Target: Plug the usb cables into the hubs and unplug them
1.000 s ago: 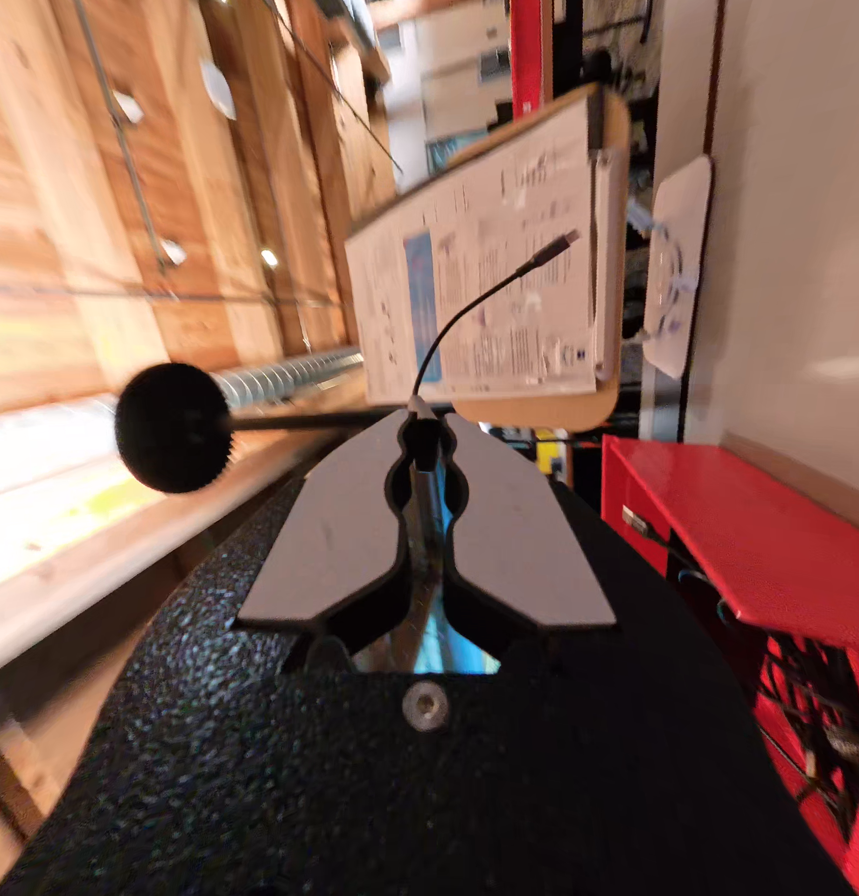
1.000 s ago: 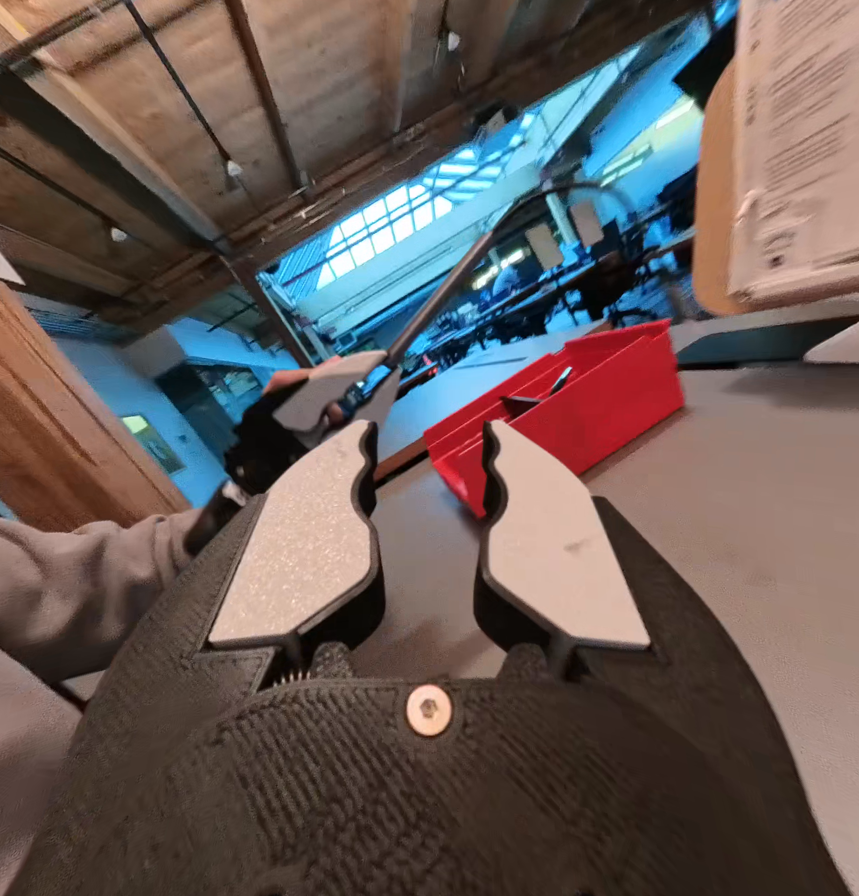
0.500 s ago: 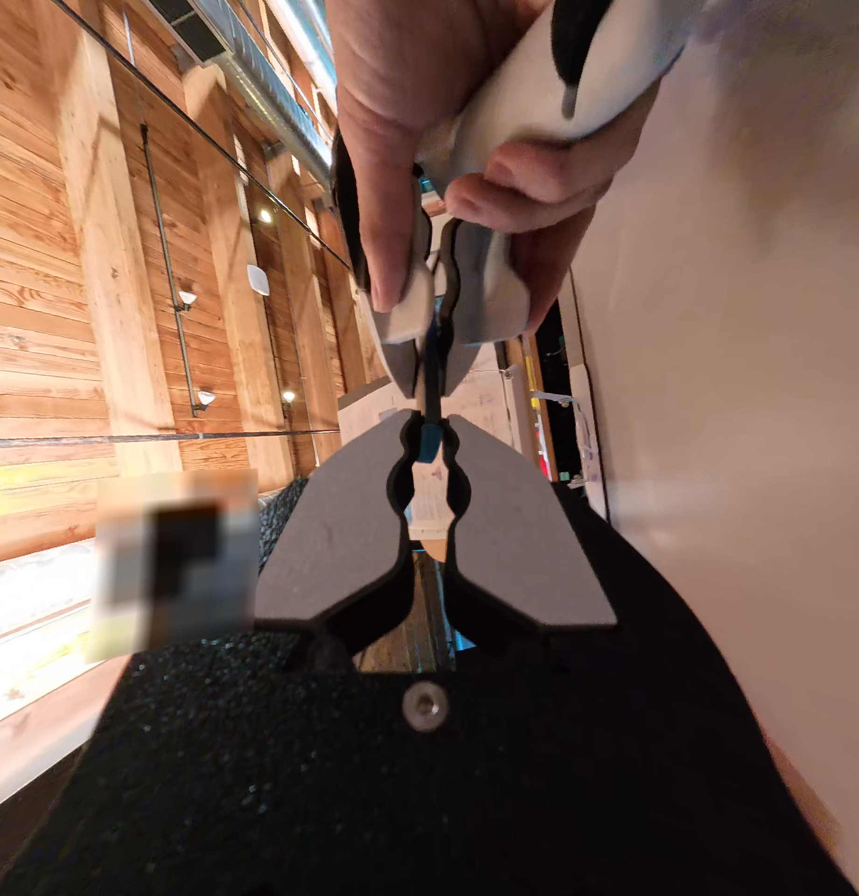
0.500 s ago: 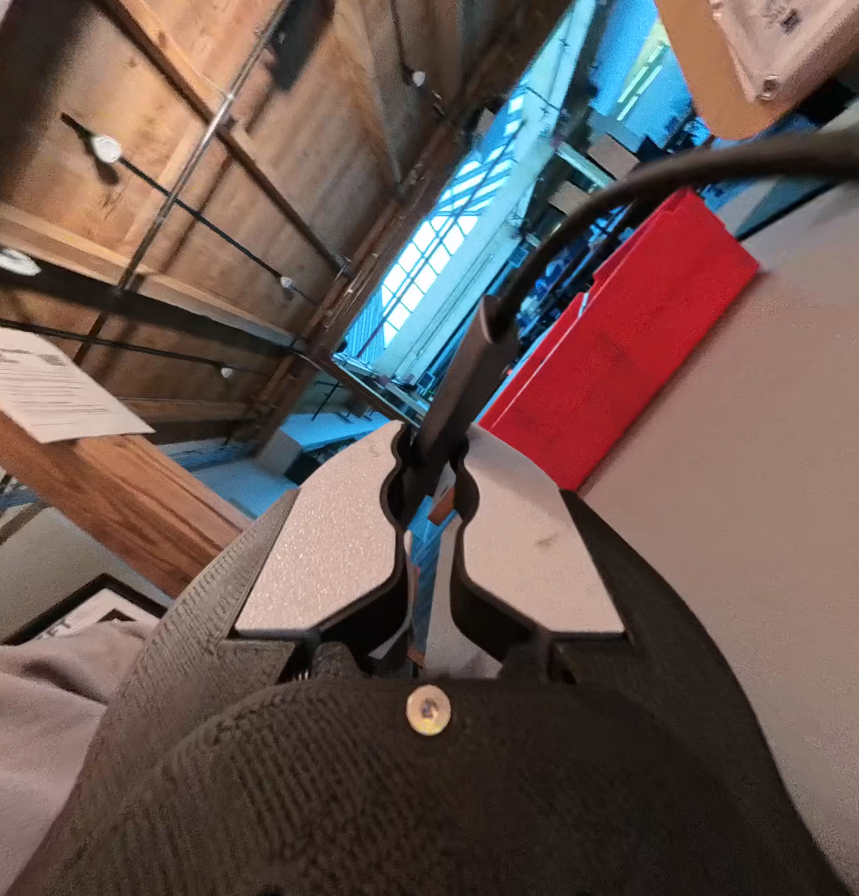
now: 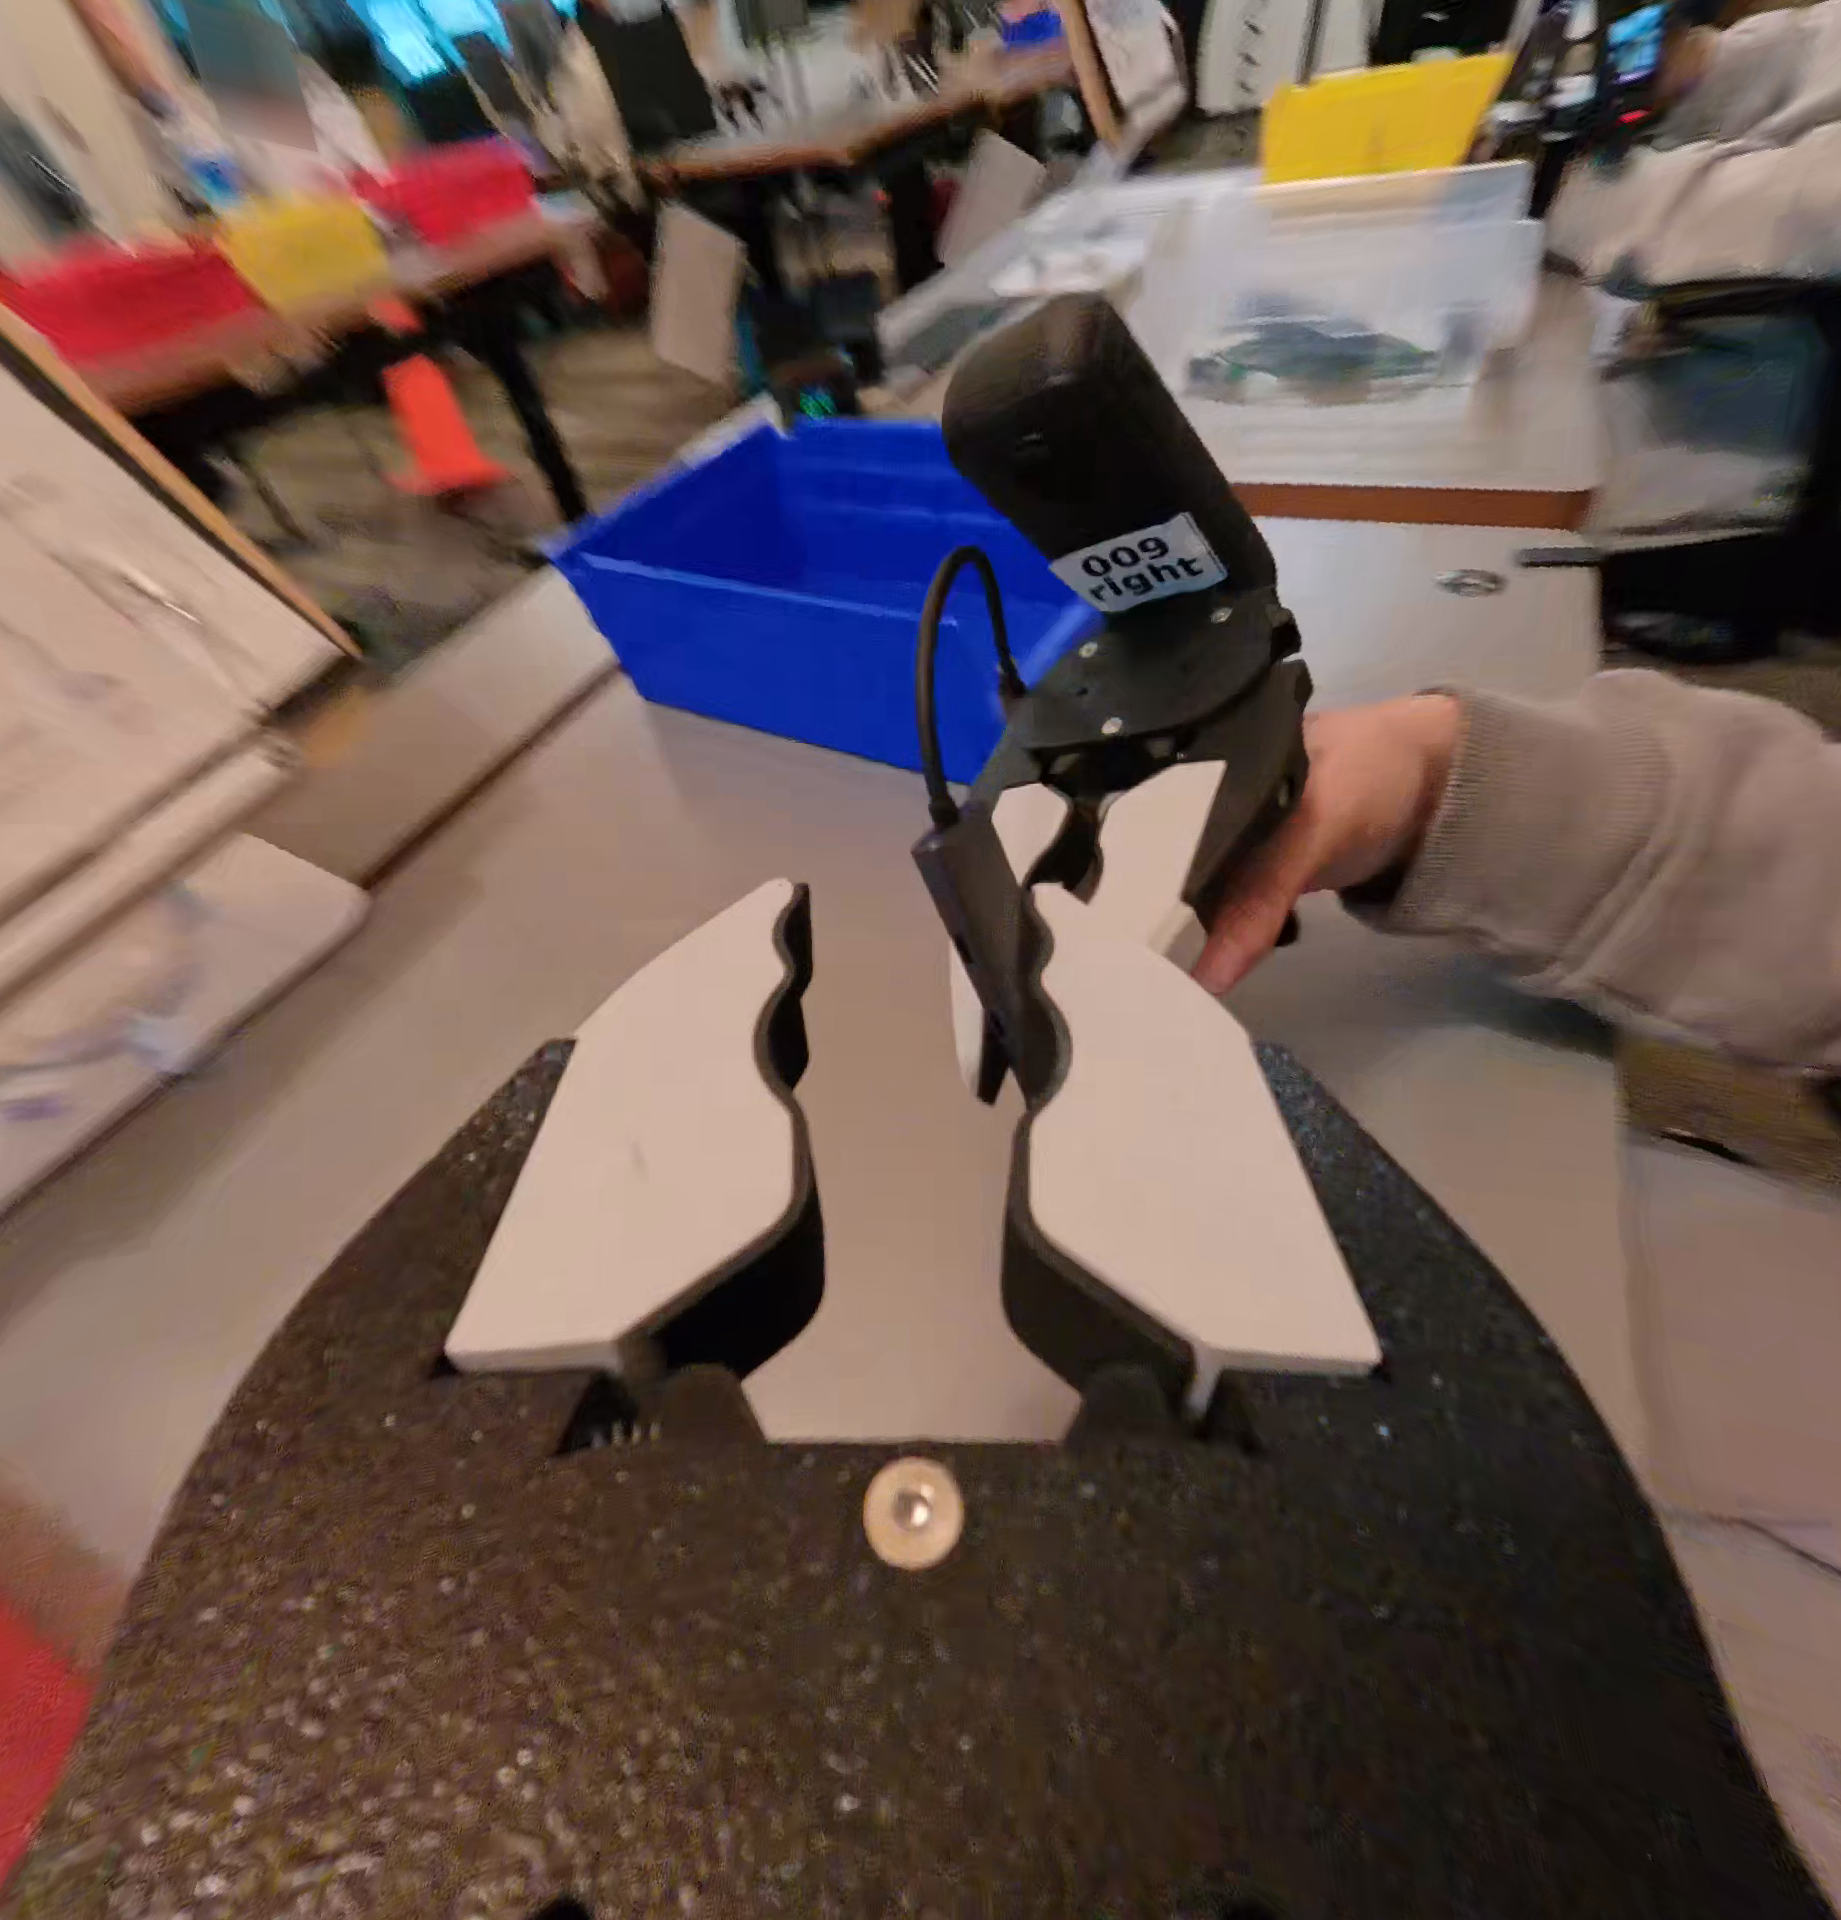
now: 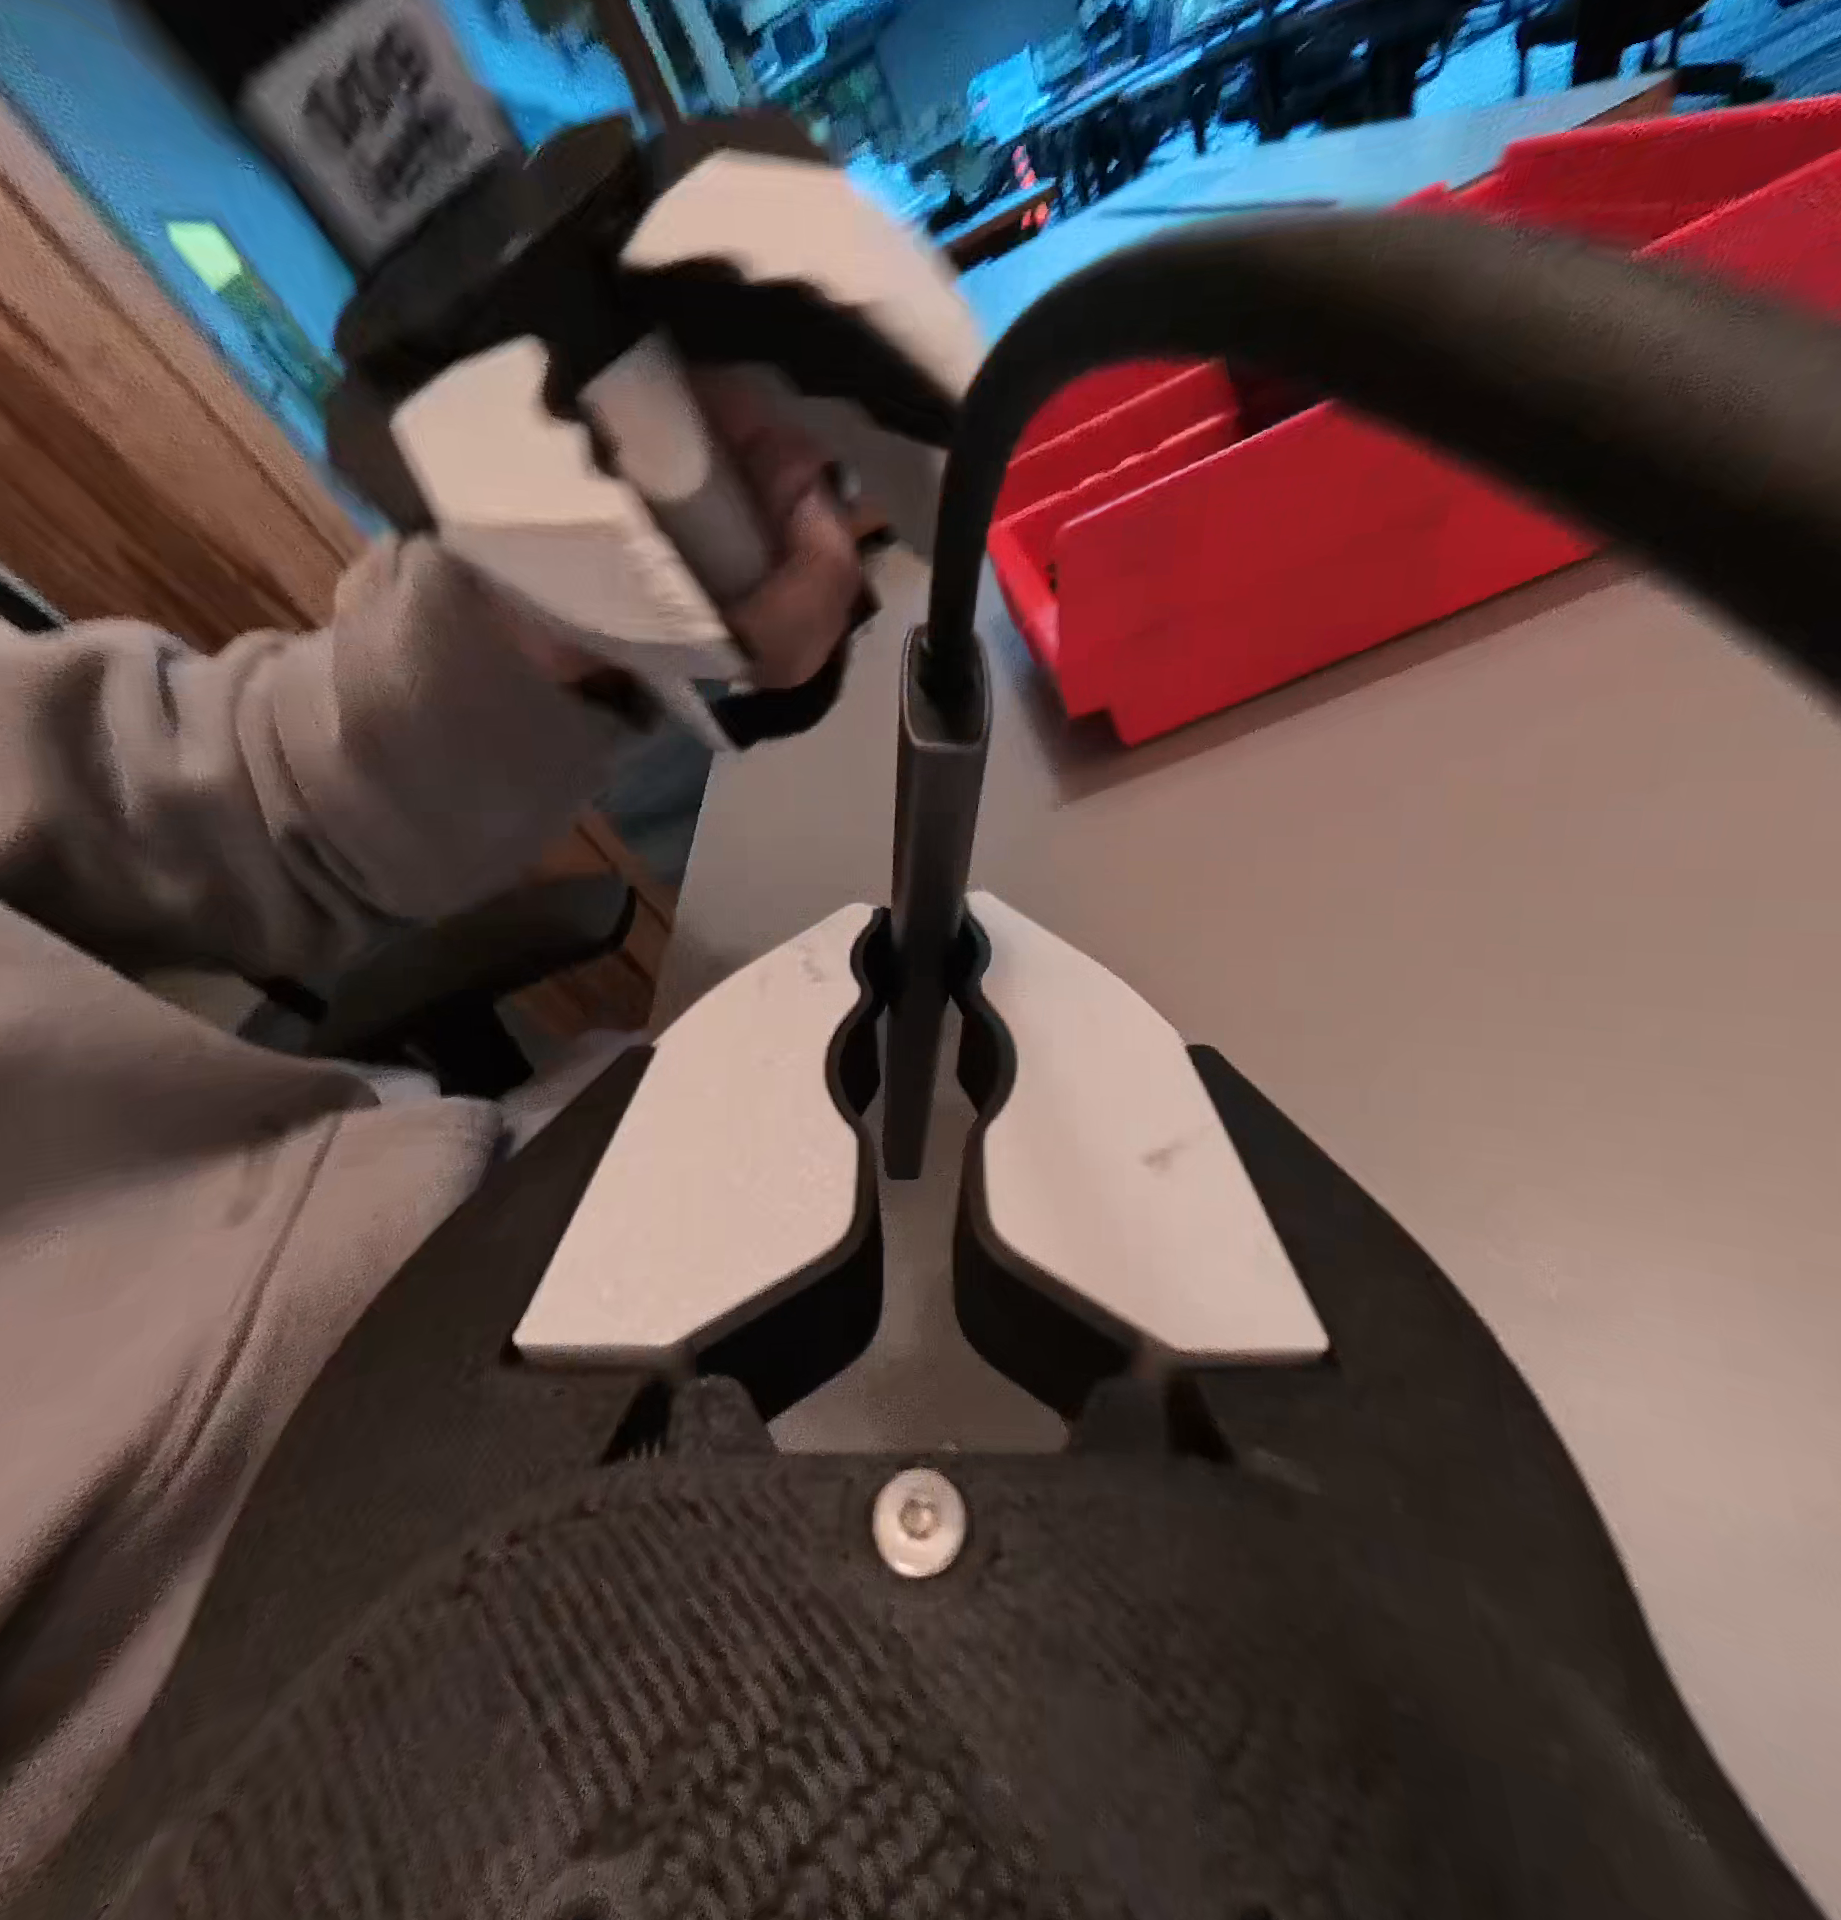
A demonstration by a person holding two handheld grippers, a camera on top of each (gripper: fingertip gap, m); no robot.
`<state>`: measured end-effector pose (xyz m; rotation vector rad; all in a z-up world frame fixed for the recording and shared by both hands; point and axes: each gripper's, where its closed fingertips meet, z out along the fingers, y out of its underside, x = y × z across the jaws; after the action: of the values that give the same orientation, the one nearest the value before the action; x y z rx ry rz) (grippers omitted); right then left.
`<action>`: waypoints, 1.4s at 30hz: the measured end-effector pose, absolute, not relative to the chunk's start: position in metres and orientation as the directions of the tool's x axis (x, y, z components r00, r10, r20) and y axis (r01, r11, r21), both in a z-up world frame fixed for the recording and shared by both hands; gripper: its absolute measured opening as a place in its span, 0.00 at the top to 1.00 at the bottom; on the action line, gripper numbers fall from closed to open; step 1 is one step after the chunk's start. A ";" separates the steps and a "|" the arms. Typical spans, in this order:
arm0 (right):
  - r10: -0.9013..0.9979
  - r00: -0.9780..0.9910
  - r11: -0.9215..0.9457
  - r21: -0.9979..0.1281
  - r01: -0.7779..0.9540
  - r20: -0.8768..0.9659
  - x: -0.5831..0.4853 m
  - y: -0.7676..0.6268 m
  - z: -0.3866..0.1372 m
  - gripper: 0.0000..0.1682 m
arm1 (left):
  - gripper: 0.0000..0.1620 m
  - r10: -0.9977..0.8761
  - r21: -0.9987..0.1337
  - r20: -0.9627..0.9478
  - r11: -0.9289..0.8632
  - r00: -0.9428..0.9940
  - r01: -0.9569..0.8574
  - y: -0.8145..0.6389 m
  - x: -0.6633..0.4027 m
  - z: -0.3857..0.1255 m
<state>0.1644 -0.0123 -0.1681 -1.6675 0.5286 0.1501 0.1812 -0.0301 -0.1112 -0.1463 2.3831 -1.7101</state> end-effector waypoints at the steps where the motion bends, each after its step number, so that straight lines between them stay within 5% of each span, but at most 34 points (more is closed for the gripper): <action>1: -0.242 0.895 -0.101 -0.908 -0.408 -0.375 0.161 -0.008 -0.170 0.94 | 0.77 -0.160 -0.937 -0.044 0.350 -0.986 -0.015 -0.034 0.182 -0.117; 6: -0.278 0.898 -0.174 -0.902 -0.396 -0.341 0.162 -0.006 -0.184 0.93 | 0.93 -0.011 -0.891 0.253 0.387 -0.967 -0.238 -0.053 0.169 -0.141; 12: -0.444 0.844 -0.090 -0.922 -0.377 -0.302 0.191 -0.031 -0.190 0.88 | 0.94 -0.225 -0.827 0.504 0.150 -0.834 -0.541 -0.062 0.208 -0.147; 20: -0.691 0.719 -0.065 -0.997 0.042 0.075 0.209 -0.058 -0.176 0.58 | 0.95 -0.152 -0.409 0.911 -0.437 -0.383 -0.801 -0.037 0.262 -0.130; 30: -0.768 0.598 -0.087 -0.962 0.258 0.230 0.197 -0.066 -0.158 0.68 | 0.95 0.006 -0.223 0.968 -0.427 -0.249 -0.876 -0.043 0.248 -0.137; 37: -0.790 0.546 -0.139 -0.949 0.283 0.279 0.188 -0.057 -0.156 0.81 | 0.95 0.087 -0.110 0.983 -0.427 -0.161 -0.898 -0.041 0.243 -0.147; 42: -0.811 0.510 -0.182 -0.951 0.248 0.288 0.190 -0.056 -0.159 0.81 | 0.95 0.099 -0.083 0.986 -0.422 -0.137 -0.903 -0.042 0.240 -0.149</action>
<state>0.1902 -0.0562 -0.1594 -1.4592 0.5181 -1.0245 0.2401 -0.0417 -0.1490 -2.2682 1.6037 -2.7784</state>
